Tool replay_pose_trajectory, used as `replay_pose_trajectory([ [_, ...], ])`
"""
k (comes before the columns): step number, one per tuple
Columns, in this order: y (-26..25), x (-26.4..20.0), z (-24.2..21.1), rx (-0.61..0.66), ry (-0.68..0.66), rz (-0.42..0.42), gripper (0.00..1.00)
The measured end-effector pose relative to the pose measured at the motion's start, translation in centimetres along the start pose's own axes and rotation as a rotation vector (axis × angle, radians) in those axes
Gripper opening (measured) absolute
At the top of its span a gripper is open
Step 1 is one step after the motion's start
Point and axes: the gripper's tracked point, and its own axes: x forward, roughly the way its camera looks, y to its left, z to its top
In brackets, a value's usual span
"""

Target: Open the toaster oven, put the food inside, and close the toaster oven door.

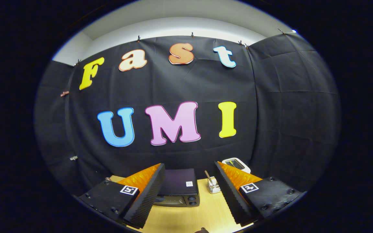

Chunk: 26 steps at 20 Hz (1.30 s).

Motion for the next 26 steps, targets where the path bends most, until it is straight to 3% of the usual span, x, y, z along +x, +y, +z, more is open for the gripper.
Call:
replay_pose_trajectory([
  [3,-0.3,-2.5,6.0,0.01,-0.104,0.009,0.98],
  [7,-0.8,-6.2,9.4,-0.018,-0.165,0.011,0.97],
  [17,0.2,-8.2,10.6,-0.047,-0.184,0.065,0.98],
  [26,0.6,-8.7,10.9,-0.053,-0.206,0.061,0.97],
])
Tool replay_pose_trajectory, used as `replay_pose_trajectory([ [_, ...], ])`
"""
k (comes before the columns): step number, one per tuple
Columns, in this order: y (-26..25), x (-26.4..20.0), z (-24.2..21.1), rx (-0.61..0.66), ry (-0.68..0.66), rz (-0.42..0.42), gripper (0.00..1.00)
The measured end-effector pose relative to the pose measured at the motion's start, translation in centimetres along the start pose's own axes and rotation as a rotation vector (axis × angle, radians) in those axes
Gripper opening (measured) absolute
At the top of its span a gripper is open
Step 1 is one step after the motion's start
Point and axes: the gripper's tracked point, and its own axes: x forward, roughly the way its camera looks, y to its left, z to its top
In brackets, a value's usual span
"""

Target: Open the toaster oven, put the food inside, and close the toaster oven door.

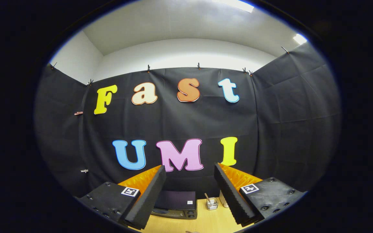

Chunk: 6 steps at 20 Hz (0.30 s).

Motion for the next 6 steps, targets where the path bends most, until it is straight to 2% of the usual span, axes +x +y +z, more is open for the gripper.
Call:
replay_pose_trajectory([
  [6,0.21,-0.22,-0.29,0.001,0.007,-0.012,0.97],
])
